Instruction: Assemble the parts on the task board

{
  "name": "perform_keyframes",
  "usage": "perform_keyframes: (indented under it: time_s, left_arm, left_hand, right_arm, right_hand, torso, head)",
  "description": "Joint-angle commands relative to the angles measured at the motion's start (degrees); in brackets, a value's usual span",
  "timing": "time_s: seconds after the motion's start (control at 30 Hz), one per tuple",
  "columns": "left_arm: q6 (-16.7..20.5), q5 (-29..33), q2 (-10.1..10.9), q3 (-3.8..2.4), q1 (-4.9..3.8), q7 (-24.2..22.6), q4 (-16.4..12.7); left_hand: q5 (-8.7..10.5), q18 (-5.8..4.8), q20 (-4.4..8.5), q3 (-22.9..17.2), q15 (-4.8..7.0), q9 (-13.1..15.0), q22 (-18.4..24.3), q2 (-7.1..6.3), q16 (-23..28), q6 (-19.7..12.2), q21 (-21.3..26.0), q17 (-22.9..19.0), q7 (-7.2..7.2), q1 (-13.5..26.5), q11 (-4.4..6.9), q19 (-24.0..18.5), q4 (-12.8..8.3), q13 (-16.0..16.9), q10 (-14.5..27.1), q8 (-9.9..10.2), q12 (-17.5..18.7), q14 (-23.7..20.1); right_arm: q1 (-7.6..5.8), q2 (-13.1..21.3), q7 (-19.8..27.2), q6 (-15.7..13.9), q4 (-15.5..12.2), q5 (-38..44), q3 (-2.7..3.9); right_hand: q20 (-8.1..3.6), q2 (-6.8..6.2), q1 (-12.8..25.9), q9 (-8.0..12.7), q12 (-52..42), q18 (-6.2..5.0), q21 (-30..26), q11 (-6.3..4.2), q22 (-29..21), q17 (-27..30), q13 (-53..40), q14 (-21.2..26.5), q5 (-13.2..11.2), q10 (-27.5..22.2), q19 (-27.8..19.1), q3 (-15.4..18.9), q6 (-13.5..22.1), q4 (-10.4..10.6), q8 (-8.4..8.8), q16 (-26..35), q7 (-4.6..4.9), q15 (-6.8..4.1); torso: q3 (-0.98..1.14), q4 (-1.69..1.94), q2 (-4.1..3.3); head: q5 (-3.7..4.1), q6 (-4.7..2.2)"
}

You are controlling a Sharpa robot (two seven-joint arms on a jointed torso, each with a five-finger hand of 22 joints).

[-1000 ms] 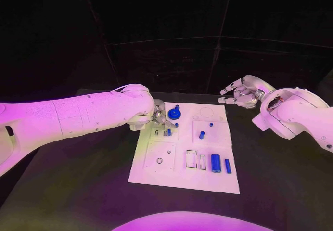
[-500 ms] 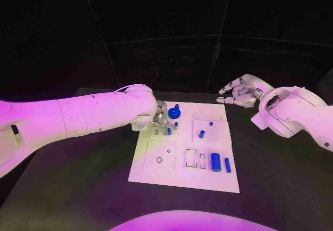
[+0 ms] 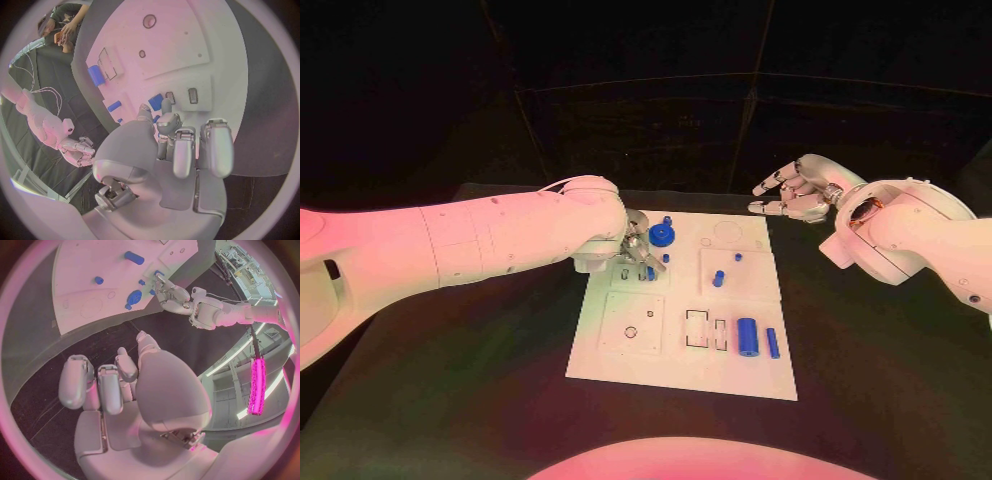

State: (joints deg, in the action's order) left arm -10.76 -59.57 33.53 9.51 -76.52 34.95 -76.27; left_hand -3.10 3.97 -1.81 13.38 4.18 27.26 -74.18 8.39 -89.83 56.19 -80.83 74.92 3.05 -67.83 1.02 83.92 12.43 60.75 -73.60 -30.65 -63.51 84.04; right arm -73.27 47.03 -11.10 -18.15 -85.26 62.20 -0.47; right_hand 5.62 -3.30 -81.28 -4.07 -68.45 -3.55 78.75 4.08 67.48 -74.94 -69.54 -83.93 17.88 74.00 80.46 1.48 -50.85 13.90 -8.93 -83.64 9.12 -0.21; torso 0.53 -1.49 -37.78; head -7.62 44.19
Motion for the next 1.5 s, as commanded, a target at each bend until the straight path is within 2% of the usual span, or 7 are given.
perform_keyframes:
  time_s: [0.03, 0.67, 0.93, 1.07, 1.2, 1.33, 1.5]
  left_arm:
    - [-0.7, 0.5, -0.1, -0.01, -0.10, 0.3, 0.1]
    - [-1.3, 1.4, -0.2, 0.01, -0.10, 0.4, 0.0]
    - [0.0, 2.5, 0.9, 0.01, -0.10, 0.4, -0.9]
    - [0.8, 2.9, 1.3, 0.00, -0.09, 0.3, -1.3]
    - [1.9, 3.4, 1.8, 0.00, -0.09, 0.2, -1.8]
    - [3.9, 3.9, 2.7, -0.01, -0.08, -0.4, -2.7]
    - [8.5, 4.1, 4.4, -0.02, -0.07, -1.4, -4.6]
  left_hand:
    - [0.13, -1.05, 0.34, -1.0, 0.51, 0.4, -0.1, 0.35, -0.2, -0.6, -0.3, 15.1, -0.07, -1.8, 0.06, 1.5, -1.4, 0.0, -0.2, -0.3, -0.2, 6.0]
    - [0.11, -1.13, 0.50, -6.3, 0.70, 1.4, -0.9, 0.63, -0.2, -1.6, -0.7, 15.1, -0.35, -6.7, 0.33, 1.6, -7.1, 0.0, 0.1, 0.0, 0.5, 6.0]
    - [-0.08, -1.09, 0.82, -11.5, 1.01, 1.4, -0.9, 0.76, -0.2, -2.0, -0.6, 15.1, -0.58, -10.7, 0.59, 1.5, -11.5, -0.6, 0.7, 1.0, 1.7, 6.0]
    - [-1.93, -1.10, 0.79, -15.4, 0.96, 1.3, -1.0, 0.10, -0.2, -2.3, -0.6, 15.1, -0.54, -11.5, 0.57, 1.4, -13.8, -1.1, 0.9, 1.7, 2.5, 6.0]
    - [-2.92, -1.10, 0.48, -24.6, 0.48, 1.8, -1.1, -2.16, -0.2, -2.4, -0.6, 15.1, 0.15, -8.8, 0.26, 1.4, -16.6, -1.7, 0.6, 1.9, 3.6, 6.0]
    - [-2.79, -1.14, 0.09, -40.1, 0.31, 3.5, -1.3, -7.71, -0.2, -2.7, -0.5, 15.1, 0.21, -1.2, 0.16, 1.4, -19.3, -1.8, 0.0, 1.2, 3.9, 6.0]
    - [-2.94, -1.04, 0.28, -45.7, 0.45, 4.8, -1.2, -9.38, -0.2, -2.7, -0.3, 15.1, 0.13, 0.9, 0.15, 1.4, -19.9, -1.6, -0.4, 0.2, 3.7, 6.0]
  right_arm:
    - [-0.14, -0.1, 0.4, 0.5, 0.0, 0.4, 0.05]
    - [-0.13, -0.3, 0.6, 1.5, 0.1, 0.6, 0.05]
    - [-0.13, -0.4, 0.7, 1.7, 0.2, 0.6, 0.05]
    - [-0.13, -0.5, 0.8, 1.7, 0.4, 0.6, 0.05]
    - [-0.13, -0.6, 1.0, 1.6, 0.5, 0.6, 0.05]
    - [-0.13, -0.6, 1.1, 1.6, 0.7, 0.6, 0.05]
    - [-0.13, -0.5, 1.2, 1.5, 1.0, 0.6, 0.05]
  right_hand:
    - [-0.17, 0.46, -0.4, 0.1, -0.2, -0.96, -0.3, -0.16, -0.1, -5.4, 0.1, -3.6, 0.4, 0.1, -0.4, 0.4, -0.3, -0.1, -0.18, 0.2, -0.13, -0.34]
    - [-0.26, 0.68, -1.6, 0.1, -0.4, -0.96, -0.5, -0.23, -0.2, -5.4, 0.0, -3.6, 1.6, 0.2, -0.4, 0.4, -0.3, -0.8, -0.47, 0.3, -0.17, -0.43]
    - [-0.27, 0.72, -1.7, 0.1, -0.6, -0.97, -0.5, -0.24, -0.3, -5.4, -0.1, -3.7, 1.9, 0.3, -0.4, 0.4, -0.3, -0.8, -0.52, 0.3, -0.17, -0.43]
    - [-0.27, 0.72, -1.7, 0.1, -0.6, -0.97, -0.5, -0.24, -0.3, -5.4, -0.1, -3.7, 1.9, 0.3, -0.4, 0.4, -0.3, -0.8, -0.52, 0.3, -0.17, -0.43]
    - [-0.27, 0.74, -1.7, 0.1, -0.6, -0.97, -0.5, -0.24, -0.3, -5.4, -0.1, -3.7, 2.0, 0.3, -0.4, 0.4, -0.3, -0.8, -0.55, 0.4, -0.17, -0.43]
    - [-0.27, 0.77, -1.6, 0.1, -0.6, -0.97, -0.5, -0.23, -0.3, -5.3, -0.1, -3.7, 2.1, 0.3, -0.4, 0.4, -0.3, -0.7, -0.58, 0.4, -0.17, -0.44]
    - [-0.28, 0.79, -1.6, 0.1, -0.6, -0.97, -0.5, -0.23, -0.3, -5.3, -0.1, -3.7, 2.1, 0.3, -0.4, 0.5, -0.3, -0.7, -0.59, 0.4, -0.17, -0.43]
  torso:
    - [0.00, 0.01, -0.04]
    - [-0.04, 0.05, -0.02]
    - [-0.05, 0.06, -0.04]
    - [-0.07, 0.07, -0.06]
    - [-0.06, 0.08, -0.03]
    - [-0.04, 0.12, -0.03]
    - [0.00, 0.10, -0.04]
  head:
    - [-0.01, 0.04]
    - [0.13, 0.46]
    - [0.16, 0.63]
    - [0.09, 0.62]
    - [0.06, 0.70]
    - [0.04, 0.79]
    - [-0.15, 0.80]
